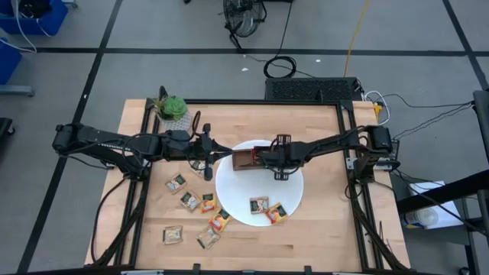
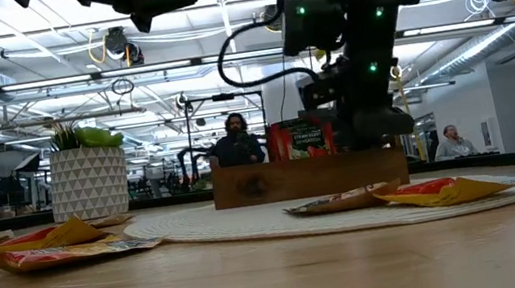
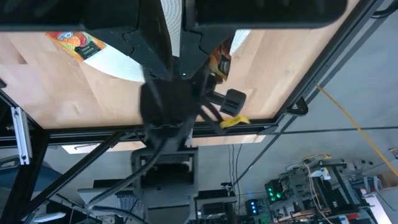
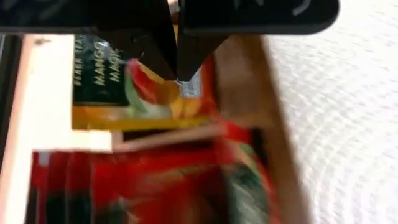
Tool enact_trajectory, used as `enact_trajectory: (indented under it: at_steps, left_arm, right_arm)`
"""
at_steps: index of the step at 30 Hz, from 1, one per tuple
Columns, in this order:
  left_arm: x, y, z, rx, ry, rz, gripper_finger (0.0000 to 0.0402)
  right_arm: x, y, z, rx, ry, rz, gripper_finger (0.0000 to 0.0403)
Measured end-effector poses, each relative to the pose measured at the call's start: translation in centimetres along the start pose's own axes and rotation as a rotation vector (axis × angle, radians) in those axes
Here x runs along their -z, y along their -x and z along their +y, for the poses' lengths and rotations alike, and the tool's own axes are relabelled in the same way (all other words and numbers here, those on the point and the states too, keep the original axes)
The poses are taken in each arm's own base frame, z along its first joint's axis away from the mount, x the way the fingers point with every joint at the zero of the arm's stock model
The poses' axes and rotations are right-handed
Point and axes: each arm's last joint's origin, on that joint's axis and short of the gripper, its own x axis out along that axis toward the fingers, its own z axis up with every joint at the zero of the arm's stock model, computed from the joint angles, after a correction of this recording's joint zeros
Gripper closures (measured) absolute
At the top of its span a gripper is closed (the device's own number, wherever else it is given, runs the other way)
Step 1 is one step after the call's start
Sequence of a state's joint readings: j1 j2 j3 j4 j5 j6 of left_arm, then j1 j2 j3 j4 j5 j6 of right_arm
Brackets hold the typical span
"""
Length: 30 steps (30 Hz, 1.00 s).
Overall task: Pick & Place Tea
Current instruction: Put the yellow tea bag into the right section of the wooden organizer
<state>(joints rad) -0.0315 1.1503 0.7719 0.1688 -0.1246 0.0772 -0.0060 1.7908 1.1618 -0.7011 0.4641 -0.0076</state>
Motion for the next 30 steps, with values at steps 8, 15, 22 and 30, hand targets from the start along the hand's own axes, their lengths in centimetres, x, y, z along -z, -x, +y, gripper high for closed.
enact_trajectory:
  at_steps: [8, 15, 22, 30]
  left_arm:
    - [0.0, 0.0, 0.0, 0.000, 0.000, -0.001, 0.0364]
    - [0.0, 0.0, 0.0, 0.000, 0.000, 0.000, 0.0364]
    - [0.0, 0.0, 0.0, 0.000, 0.000, 0.000, 0.0364]
    - [0.0, 0.0, 0.0, 0.000, 0.000, 0.000, 0.0364]
  right_arm:
    - [-0.4, 0.6, 0.9, 0.100, 0.037, -0.050, 0.0403]
    - [-0.1, 0.6, 0.3, -0.122, 0.022, -0.028, 0.0403]
    - [0.0, -0.2, -1.0, -0.354, -0.041, -0.006, 0.0403]
    - [0.1, -0.8, -2.1, -0.332, -0.073, 0.001, 0.0403]
